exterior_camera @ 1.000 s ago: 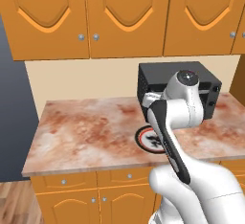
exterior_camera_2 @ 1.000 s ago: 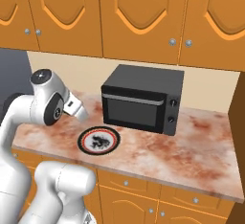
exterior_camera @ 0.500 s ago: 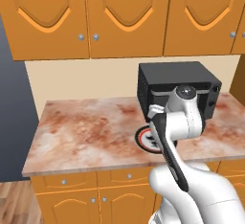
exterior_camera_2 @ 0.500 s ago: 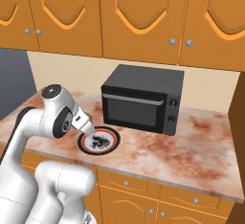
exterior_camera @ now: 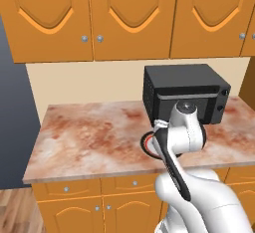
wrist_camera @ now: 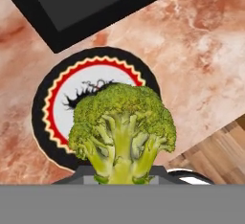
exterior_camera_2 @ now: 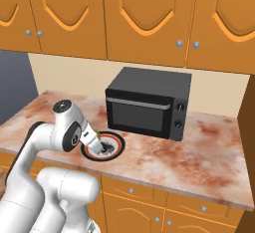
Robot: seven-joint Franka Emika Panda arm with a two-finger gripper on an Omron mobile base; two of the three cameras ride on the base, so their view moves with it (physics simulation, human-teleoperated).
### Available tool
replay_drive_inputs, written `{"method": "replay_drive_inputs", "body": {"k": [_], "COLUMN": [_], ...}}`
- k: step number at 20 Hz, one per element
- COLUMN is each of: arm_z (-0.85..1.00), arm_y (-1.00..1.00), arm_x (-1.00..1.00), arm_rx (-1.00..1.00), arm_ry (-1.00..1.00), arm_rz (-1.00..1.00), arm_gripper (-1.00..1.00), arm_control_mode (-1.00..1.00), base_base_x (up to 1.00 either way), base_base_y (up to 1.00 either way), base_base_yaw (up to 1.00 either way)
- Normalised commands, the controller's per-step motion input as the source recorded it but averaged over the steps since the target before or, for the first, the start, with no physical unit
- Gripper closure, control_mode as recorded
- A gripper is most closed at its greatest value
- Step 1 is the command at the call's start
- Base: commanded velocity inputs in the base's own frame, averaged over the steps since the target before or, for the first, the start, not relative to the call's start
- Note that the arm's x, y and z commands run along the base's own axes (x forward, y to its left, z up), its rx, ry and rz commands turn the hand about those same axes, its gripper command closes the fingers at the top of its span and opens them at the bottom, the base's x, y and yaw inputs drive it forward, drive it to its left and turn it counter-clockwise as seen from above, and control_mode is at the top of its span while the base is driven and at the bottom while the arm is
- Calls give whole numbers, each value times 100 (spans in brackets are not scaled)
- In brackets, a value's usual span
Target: Pick broccoli from the fridge and place it on the plate on the counter.
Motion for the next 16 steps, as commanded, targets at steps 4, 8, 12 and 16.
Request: {"method": "replay_drive_inputs", "body": {"k": [4,8,12,16], "arm_z": [-41,-39,-51,-55], "arm_y": [-1,0,0,0], "arm_x": [32,37,29,30], "arm_rx": [0,0,0,0], "arm_ry": [8,9,10,7], "arm_rz": [-1,0,0,0], "arm_gripper": [100,100,100,100], "arm_control_mode": [-100,-100,-100,-100], "base_base_x": [0,0,0,0], "base_base_y": [0,0,0,0], "base_base_yaw": [0,0,0,0]}}
